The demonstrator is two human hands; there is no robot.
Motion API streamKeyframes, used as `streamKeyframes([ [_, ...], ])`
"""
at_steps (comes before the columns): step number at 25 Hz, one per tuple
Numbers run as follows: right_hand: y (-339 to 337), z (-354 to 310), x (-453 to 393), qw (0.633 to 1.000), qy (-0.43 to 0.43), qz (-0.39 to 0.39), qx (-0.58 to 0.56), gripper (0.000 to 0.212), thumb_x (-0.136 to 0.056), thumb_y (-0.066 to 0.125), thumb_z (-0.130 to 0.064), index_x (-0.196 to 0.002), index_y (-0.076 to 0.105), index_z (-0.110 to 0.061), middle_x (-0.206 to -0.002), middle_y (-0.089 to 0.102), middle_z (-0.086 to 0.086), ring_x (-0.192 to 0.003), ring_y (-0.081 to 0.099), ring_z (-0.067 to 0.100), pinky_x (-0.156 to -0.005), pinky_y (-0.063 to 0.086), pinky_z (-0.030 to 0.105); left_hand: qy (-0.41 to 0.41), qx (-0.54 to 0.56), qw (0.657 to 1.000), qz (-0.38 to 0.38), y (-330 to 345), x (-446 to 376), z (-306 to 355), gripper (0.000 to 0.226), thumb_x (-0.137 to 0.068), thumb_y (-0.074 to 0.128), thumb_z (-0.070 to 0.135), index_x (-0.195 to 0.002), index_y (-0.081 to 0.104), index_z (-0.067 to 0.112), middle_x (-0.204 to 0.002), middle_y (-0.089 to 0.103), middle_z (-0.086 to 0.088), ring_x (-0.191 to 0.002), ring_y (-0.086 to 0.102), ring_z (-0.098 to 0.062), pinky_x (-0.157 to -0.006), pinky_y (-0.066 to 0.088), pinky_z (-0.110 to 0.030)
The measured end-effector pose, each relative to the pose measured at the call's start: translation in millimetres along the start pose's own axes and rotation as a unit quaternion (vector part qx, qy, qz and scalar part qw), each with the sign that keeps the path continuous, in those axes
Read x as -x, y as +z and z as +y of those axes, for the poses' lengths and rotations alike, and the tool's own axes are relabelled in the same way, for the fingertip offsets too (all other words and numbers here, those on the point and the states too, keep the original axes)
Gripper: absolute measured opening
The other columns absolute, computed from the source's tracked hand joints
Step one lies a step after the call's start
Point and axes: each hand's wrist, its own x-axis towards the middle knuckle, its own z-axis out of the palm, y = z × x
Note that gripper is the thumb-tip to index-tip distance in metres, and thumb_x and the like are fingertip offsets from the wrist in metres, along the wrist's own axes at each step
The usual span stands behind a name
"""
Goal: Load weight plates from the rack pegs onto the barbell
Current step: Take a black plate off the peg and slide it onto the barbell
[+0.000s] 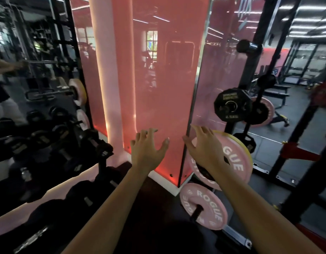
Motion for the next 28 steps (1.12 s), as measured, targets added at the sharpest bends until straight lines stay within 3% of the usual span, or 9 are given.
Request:
streamKeyframes([
  [6,22,86,-46,0.995,0.088,0.032,0.024,0.048,-0.092,0.053,-0.046,-0.128,0.052,-0.014,-0.120,0.059,0.011,-0.112,0.054,0.031,-0.079,0.049,0.041,0.043,0.019,0.997,-0.057,94,-73,27,0.058,-0.086,0.043,0.066,-0.127,0.052,0.026,-0.117,0.056,-0.002,-0.112,0.051,-0.025,-0.093,0.039,-0.044],
  [9,29,131,-70,0.991,0.120,0.051,0.030,0.049,-0.091,0.058,-0.043,-0.130,0.049,-0.015,-0.119,0.059,0.010,-0.112,0.054,0.031,-0.083,0.049,0.040,0.065,0.045,0.996,-0.046,138,-116,44,0.064,-0.081,0.040,0.067,-0.124,0.055,0.023,-0.116,0.058,-0.006,-0.113,0.051,-0.030,-0.093,0.041,-0.046],
  [15,43,216,-111,0.976,0.201,0.071,0.053,0.046,-0.093,0.052,-0.047,-0.128,0.050,-0.017,-0.114,0.059,0.008,-0.107,0.054,0.029,-0.075,0.051,0.040,0.078,0.104,0.989,-0.068,232,-177,58,0.063,-0.082,0.043,0.066,-0.123,0.055,0.020,-0.117,0.059,-0.008,-0.112,0.052,-0.032,-0.092,0.042,-0.048],
  [22,71,286,-161,0.951,0.268,0.088,0.127,0.047,-0.093,0.052,-0.047,-0.130,0.048,-0.018,-0.116,0.059,0.009,-0.108,0.055,0.029,-0.077,0.051,0.040,0.096,0.164,0.973,-0.128,334,-264,65,0.062,-0.083,0.042,0.061,-0.125,0.056,0.017,-0.122,0.059,-0.007,-0.114,0.054,-0.032,-0.094,0.043,-0.049],
  [28,80,321,-213,0.914,0.321,0.135,0.210,0.035,-0.094,0.054,-0.040,-0.114,0.046,-0.013,-0.109,0.055,0.010,-0.101,0.055,0.031,-0.062,0.043,0.035,0.130,0.205,0.954,-0.175,404,-317,74,0.066,-0.084,0.042,0.069,-0.126,0.054,0.019,-0.116,0.060,-0.003,-0.110,0.055,-0.026,-0.092,0.044,-0.046],
])
